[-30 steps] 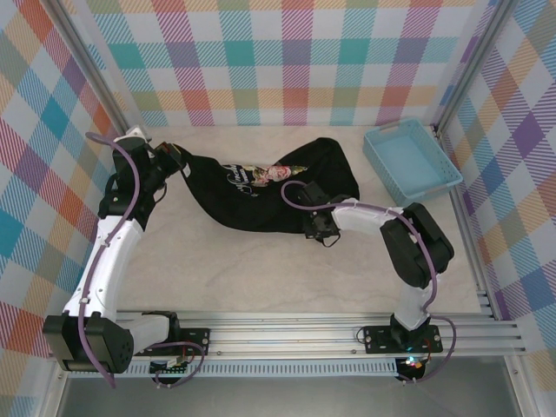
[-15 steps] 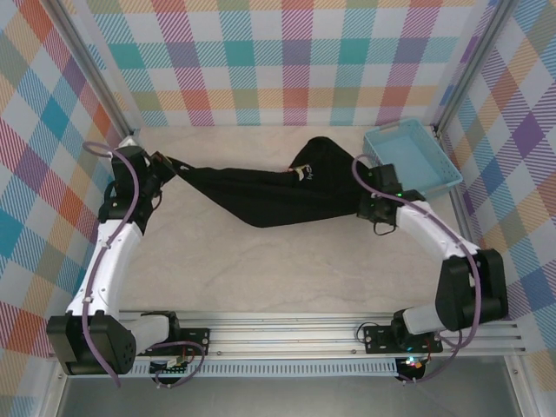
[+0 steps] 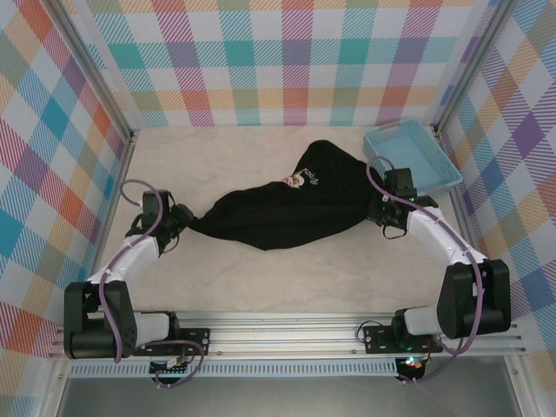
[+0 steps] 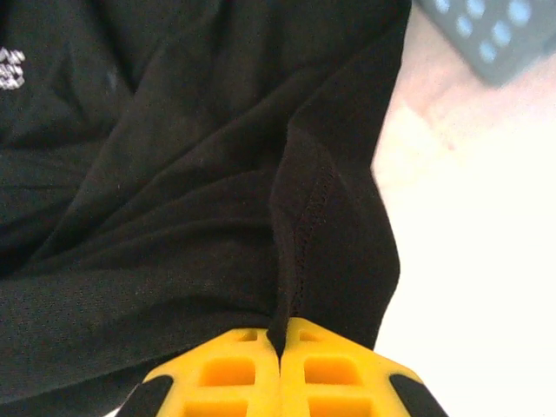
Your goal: Fold the inside-out t-shirt
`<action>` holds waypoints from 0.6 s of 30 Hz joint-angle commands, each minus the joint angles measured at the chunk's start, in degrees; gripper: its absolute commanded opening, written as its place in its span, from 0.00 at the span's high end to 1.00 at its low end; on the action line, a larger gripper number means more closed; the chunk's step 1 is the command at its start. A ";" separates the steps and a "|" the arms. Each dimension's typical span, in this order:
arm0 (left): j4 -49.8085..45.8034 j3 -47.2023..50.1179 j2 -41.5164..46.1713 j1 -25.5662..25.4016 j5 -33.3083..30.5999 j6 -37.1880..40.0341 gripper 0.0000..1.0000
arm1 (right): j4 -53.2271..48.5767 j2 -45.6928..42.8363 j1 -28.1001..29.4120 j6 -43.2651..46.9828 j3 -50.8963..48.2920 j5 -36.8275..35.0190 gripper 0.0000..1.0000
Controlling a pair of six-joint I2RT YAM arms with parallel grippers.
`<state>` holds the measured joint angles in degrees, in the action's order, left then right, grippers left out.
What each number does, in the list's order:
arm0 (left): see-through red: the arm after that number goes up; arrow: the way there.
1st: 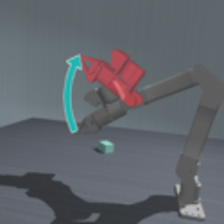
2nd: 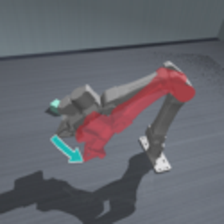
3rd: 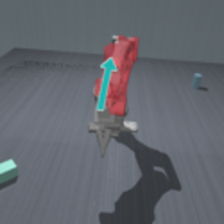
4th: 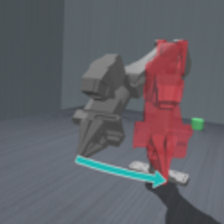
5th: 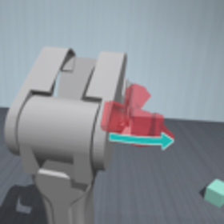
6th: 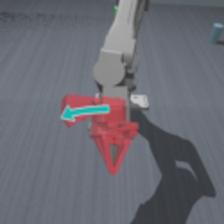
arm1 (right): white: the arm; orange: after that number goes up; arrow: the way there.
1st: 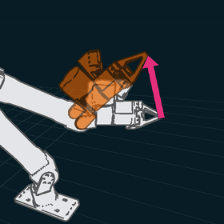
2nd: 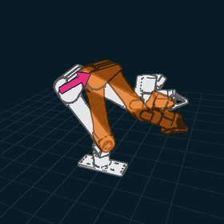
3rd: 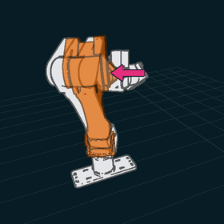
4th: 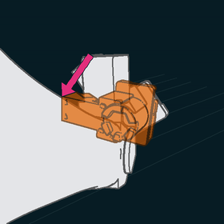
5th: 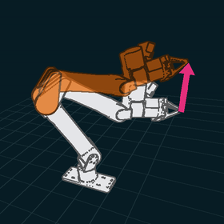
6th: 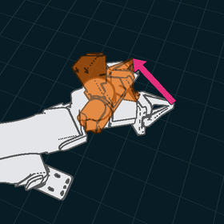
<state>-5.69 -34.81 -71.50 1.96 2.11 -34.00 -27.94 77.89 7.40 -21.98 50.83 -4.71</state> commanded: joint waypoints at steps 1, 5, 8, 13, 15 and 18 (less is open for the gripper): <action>2.72 2.46 3.80 -1.21 -0.51 0.52 0.51 | 0.70 0.69 -0.32 -0.13 -1.59 3.57 0.96; 2.13 -2.76 3.60 -11.52 -6.75 8.72 0.31 | 1.46 1.43 -0.29 0.03 -2.22 4.25 0.96; 2.80 -9.32 -2.93 -17.76 -7.60 14.30 0.25 | 2.29 2.15 -0.28 -0.25 -1.96 5.45 0.96; -1.81 -23.32 -19.09 -19.71 -2.56 21.31 0.18 | 2.76 1.79 -0.35 0.00 -1.87 6.24 0.96; -5.53 -29.57 -25.64 -19.71 -0.82 24.24 0.18 | 3.05 1.61 -0.32 0.14 -1.87 6.55 0.95; -12.27 -37.55 -33.39 -19.71 2.36 26.91 0.18 | 3.29 1.74 -0.30 0.27 -1.77 7.06 0.95</action>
<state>-8.91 -67.11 -100.03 -17.54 0.69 -12.99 -25.69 79.59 7.40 -21.98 49.06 0.75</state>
